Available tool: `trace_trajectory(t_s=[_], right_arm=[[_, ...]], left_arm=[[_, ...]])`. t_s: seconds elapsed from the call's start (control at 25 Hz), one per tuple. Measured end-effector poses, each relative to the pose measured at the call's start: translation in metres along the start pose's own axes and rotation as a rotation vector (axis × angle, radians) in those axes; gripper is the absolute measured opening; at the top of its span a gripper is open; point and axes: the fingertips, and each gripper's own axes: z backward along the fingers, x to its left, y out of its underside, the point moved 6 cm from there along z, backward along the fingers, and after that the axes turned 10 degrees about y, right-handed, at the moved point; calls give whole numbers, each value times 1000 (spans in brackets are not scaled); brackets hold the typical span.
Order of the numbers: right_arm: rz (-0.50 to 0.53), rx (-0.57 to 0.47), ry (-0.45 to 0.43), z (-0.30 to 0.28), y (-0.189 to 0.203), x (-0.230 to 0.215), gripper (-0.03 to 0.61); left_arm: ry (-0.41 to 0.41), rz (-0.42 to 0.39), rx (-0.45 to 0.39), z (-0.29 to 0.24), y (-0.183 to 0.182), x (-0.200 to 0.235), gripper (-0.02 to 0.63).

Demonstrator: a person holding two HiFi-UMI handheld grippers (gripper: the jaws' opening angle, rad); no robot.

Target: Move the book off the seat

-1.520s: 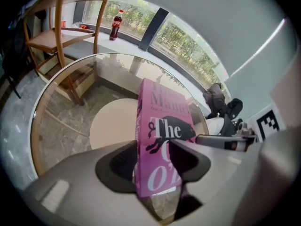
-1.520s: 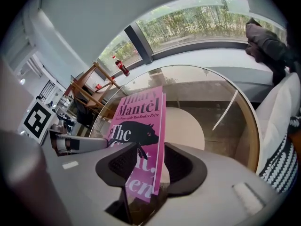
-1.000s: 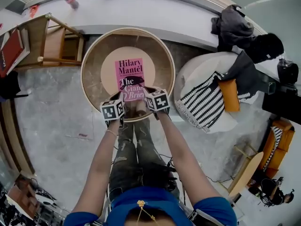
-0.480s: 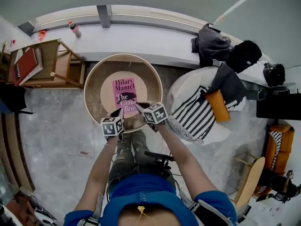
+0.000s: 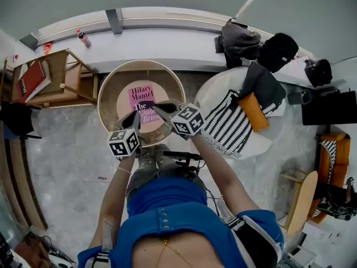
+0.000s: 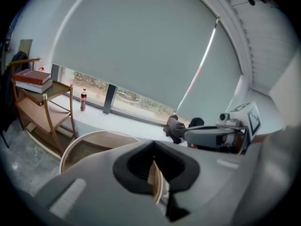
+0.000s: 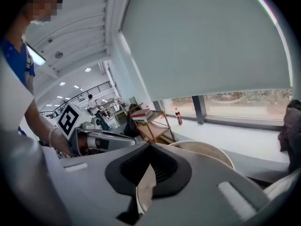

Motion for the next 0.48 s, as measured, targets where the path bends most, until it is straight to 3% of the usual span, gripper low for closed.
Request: trace_trajectory(t_s=[0.2, 0.48], right_arm=[[80, -118, -10, 32, -40, 24, -2], [140, -233, 42, 71, -66, 43, -2]], left_arm=[[35, -5, -87, 31, -28, -22, 2], [56, -27, -175, 62, -49, -54, 2]])
